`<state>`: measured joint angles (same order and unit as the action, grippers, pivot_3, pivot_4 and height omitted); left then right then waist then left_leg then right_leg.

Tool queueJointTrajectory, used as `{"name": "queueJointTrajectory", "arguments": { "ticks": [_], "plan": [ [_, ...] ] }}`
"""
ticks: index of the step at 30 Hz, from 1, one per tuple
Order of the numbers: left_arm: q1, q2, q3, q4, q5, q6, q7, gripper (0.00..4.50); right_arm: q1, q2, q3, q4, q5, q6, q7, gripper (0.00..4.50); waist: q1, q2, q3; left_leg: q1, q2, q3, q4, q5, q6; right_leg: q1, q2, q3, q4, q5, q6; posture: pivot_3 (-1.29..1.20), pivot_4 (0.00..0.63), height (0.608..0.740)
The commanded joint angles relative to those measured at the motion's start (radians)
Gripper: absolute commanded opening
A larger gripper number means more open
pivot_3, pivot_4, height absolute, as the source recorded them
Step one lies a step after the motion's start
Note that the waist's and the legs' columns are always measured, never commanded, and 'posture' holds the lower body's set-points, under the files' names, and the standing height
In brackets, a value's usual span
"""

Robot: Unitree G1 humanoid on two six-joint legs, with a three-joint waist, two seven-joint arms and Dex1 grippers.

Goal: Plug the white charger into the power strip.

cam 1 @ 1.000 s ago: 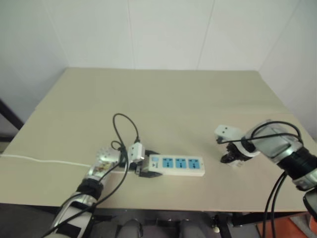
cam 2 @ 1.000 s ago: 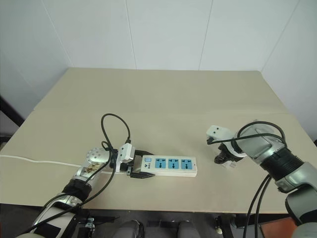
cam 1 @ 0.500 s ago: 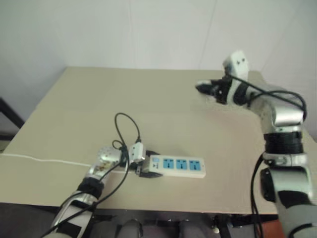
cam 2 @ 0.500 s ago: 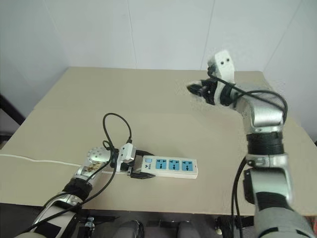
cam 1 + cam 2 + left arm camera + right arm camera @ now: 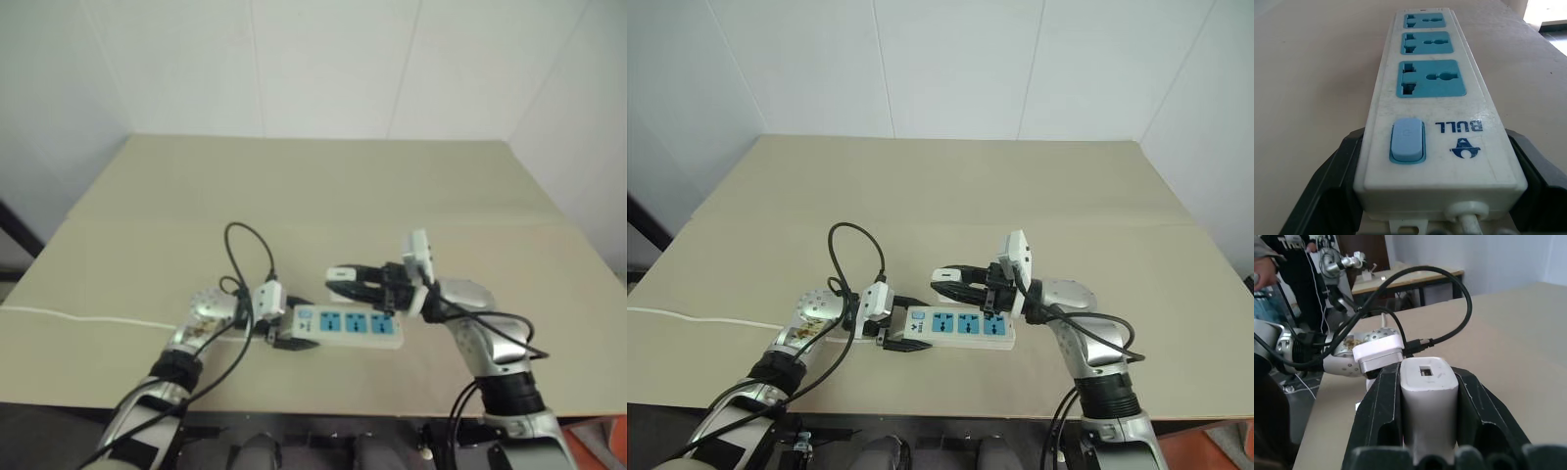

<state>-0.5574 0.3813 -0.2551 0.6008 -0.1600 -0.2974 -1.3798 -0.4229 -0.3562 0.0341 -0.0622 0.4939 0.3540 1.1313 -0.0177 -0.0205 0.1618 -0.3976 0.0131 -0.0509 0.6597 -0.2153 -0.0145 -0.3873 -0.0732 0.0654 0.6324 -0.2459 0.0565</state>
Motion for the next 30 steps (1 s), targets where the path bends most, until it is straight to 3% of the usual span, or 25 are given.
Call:
{"name": "queueJointTrajectory", "arguments": {
  "ticks": [1,8,30],
  "plan": [
    [0.027,0.009,-0.038,0.025,0.053,0.024,-0.002,3.32,-0.001,0.031,0.032,0.020,-0.011,-0.066,0.003,1.13,0.000,0.000,0.000,0.000,0.000,0.000,0.000,0.000,0.000,0.000,0.000,0.000,0.000,0.001,-0.002,0.00,0.150,0.740],
    [0.041,0.010,-0.033,0.009,0.045,0.033,-0.001,3.32,0.026,0.042,0.118,0.041,-0.099,-0.080,-0.057,1.13,0.001,0.000,0.000,0.000,0.000,0.000,0.000,0.000,0.000,-0.001,0.000,0.000,0.000,0.000,-0.001,0.00,0.150,0.740],
    [0.057,0.026,-0.027,-0.022,0.044,0.047,-0.008,3.32,-0.019,0.029,0.115,0.228,-0.140,-0.246,-0.018,1.13,-0.001,0.000,0.000,0.000,0.000,0.000,-0.001,0.000,0.000,-0.001,0.001,0.000,0.000,-0.001,0.000,0.00,0.150,0.740]
  ]
}}
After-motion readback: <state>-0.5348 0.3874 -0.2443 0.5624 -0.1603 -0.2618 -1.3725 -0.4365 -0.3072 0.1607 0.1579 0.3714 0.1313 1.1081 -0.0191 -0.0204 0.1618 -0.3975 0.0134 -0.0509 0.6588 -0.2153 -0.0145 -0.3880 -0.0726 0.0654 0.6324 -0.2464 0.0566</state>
